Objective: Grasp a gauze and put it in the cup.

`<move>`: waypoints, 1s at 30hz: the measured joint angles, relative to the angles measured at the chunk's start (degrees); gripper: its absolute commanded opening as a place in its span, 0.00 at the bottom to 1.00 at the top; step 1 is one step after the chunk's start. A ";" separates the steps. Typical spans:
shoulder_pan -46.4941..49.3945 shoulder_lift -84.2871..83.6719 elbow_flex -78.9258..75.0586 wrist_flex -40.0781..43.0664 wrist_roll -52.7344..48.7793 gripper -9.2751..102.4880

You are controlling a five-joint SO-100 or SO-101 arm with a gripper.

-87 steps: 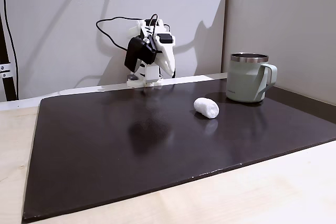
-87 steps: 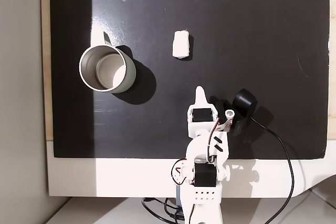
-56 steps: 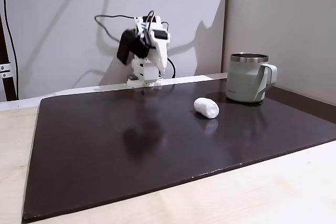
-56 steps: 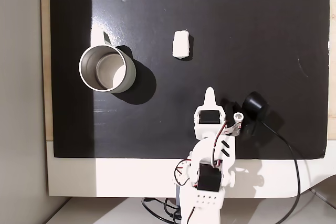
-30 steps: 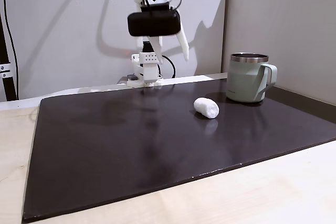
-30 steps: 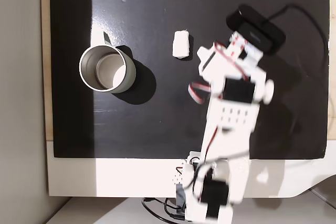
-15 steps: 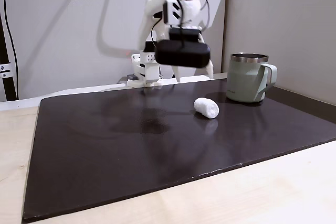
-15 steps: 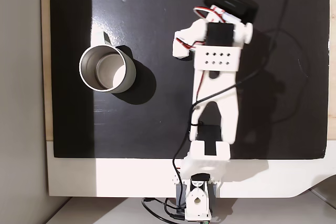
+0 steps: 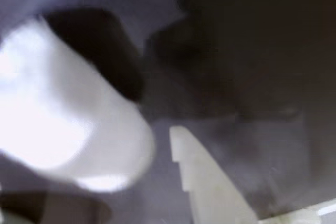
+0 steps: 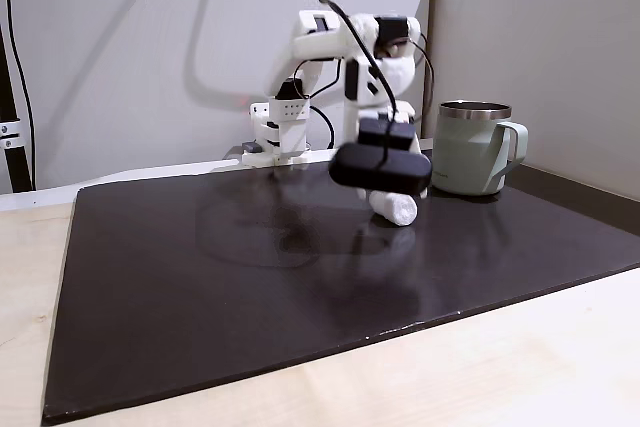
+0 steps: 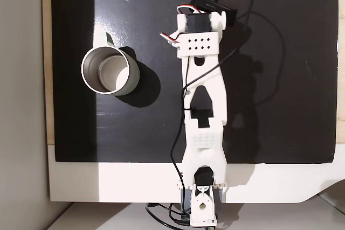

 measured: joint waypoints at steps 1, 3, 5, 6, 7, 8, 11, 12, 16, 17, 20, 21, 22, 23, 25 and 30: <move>-0.35 -1.32 -0.88 0.00 0.70 0.33; -0.88 -3.16 -1.85 0.00 1.14 0.27; -0.97 -4.39 -2.37 0.00 1.85 0.21; -0.97 -4.57 -2.64 0.00 2.29 0.17; -1.14 -4.75 -2.90 0.00 2.46 0.13; -1.23 -4.83 -3.08 -0.26 2.46 0.10; -1.49 -5.19 -3.52 0.18 3.69 0.08; -1.49 -5.19 -3.60 0.26 4.04 0.08; -1.49 -5.27 -3.60 0.35 5.45 0.08; -1.49 -4.75 -3.60 0.44 5.98 0.08; -1.67 -1.85 -3.52 0.53 7.21 0.08; -1.93 -0.09 -3.52 0.53 7.38 0.08; -2.37 2.11 -3.34 0.53 7.65 0.08; -3.08 4.39 -3.25 0.62 7.91 0.08; -4.92 9.84 -2.72 0.62 8.53 0.08; -9.23 23.55 -2.64 0.62 10.37 0.08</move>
